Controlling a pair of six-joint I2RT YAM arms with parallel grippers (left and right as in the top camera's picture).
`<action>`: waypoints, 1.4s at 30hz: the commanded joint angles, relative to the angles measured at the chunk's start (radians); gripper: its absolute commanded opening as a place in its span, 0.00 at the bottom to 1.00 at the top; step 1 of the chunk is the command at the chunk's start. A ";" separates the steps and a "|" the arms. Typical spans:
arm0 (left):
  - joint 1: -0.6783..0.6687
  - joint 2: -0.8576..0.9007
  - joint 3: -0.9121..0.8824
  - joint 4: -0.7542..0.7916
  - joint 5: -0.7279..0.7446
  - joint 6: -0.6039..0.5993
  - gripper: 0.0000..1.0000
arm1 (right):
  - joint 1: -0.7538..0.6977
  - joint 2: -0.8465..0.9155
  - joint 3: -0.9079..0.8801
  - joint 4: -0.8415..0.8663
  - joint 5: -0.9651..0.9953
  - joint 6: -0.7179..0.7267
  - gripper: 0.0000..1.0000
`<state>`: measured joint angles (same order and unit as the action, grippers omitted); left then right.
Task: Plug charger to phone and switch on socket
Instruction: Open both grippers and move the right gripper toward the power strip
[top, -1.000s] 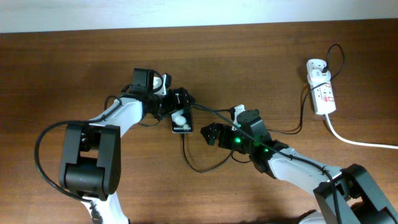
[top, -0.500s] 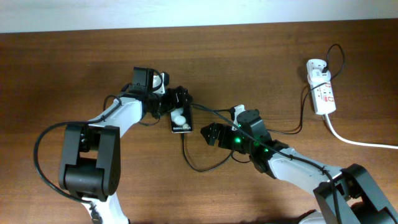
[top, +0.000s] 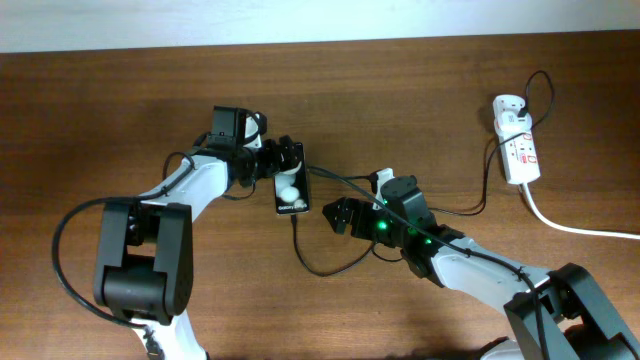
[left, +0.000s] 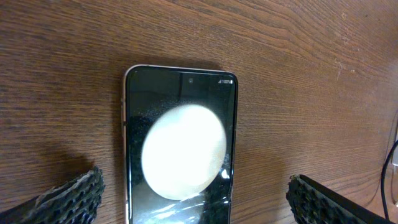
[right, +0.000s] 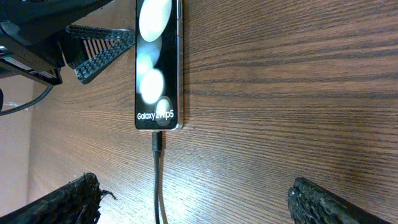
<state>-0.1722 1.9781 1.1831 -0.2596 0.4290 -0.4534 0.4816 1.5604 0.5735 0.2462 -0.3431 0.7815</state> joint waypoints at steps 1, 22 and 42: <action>0.053 0.050 -0.036 -0.055 -0.114 0.012 0.99 | -0.004 -0.014 0.001 0.003 -0.012 -0.011 0.99; 0.195 0.050 -0.036 -0.098 -0.112 -0.028 0.99 | -0.004 -0.014 0.001 0.144 0.301 -0.011 0.99; 0.195 0.050 -0.036 -0.098 -0.112 -0.028 0.99 | -0.105 -0.069 0.450 -0.793 0.215 -0.220 0.99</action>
<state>0.0074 1.9690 1.1908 -0.3271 0.4126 -0.4690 0.4305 1.5230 0.8337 -0.3622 -0.1131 0.7116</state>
